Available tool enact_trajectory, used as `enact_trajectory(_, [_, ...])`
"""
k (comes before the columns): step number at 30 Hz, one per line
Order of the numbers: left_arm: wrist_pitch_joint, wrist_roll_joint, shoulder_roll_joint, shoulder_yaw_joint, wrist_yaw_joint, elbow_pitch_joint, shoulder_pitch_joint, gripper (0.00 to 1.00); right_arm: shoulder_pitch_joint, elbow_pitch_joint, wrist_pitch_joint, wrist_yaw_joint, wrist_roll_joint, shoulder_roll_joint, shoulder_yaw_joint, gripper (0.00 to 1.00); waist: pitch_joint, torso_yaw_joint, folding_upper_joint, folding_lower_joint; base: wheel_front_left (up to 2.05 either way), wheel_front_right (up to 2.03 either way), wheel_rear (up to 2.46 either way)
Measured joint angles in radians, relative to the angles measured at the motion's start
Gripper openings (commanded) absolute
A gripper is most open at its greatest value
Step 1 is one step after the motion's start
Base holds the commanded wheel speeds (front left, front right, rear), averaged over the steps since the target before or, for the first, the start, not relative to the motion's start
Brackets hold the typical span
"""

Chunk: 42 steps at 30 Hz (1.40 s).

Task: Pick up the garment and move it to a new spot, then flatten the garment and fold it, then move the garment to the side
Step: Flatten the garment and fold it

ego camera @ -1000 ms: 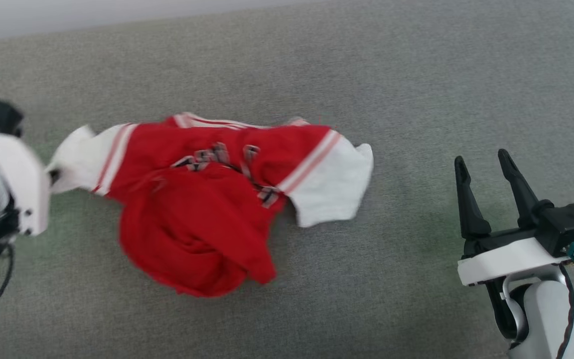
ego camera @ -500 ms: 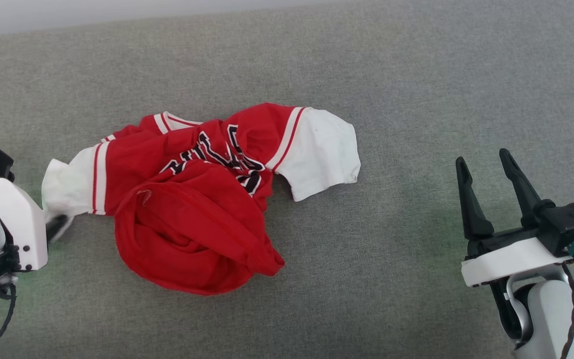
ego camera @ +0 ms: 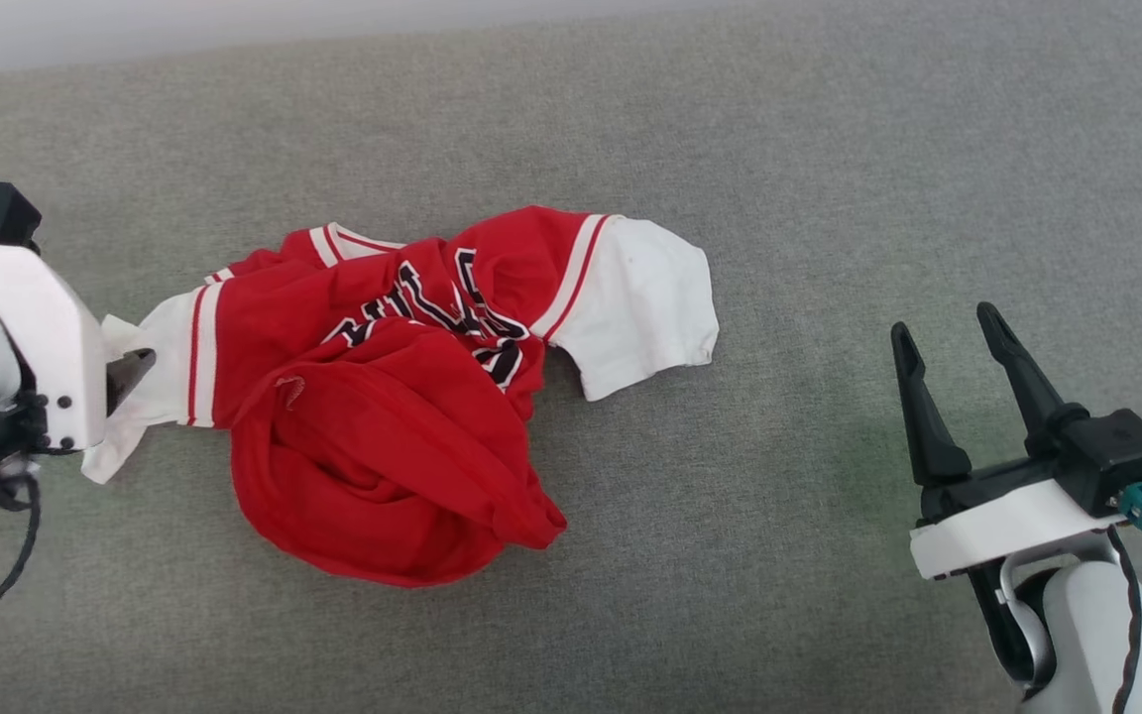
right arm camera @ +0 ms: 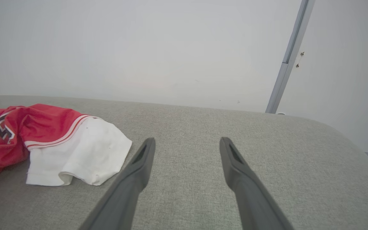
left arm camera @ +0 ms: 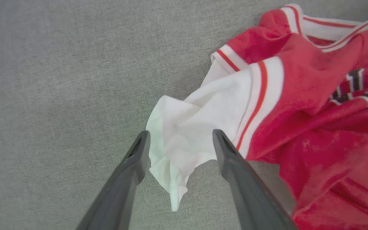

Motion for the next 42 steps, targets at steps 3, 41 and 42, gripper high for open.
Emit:
enact_trajectory(3, [0.030, -0.001, -0.030, -0.011, 0.018, 0.046, -0.011, 1.00, -0.013, -0.001, 0.000, 0.000, 0.005, -0.003, 0.006, 1.00, 0.011, -0.008, 0.0000, 0.0000, 0.00, 0.00, 0.00])
enact_trajectory(41, [-0.015, -0.132, 0.120, 0.034, 0.154, -0.342, 0.232, 1.00, -0.038, 0.004, 0.000, 0.000, 0.015, -0.019, 0.044, 1.00, 0.048, 0.056, 0.0000, 0.0000, 0.00, 0.00, 0.00])
enact_trajectory(42, [-0.014, -0.136, 0.128, 0.044, 0.157, -0.350, 0.228, 1.00, -0.038, 0.005, 0.000, 0.000, 0.017, -0.021, 0.047, 1.00, 0.048, 0.057, 0.0000, 0.0000, 0.00, 0.00, 0.00])
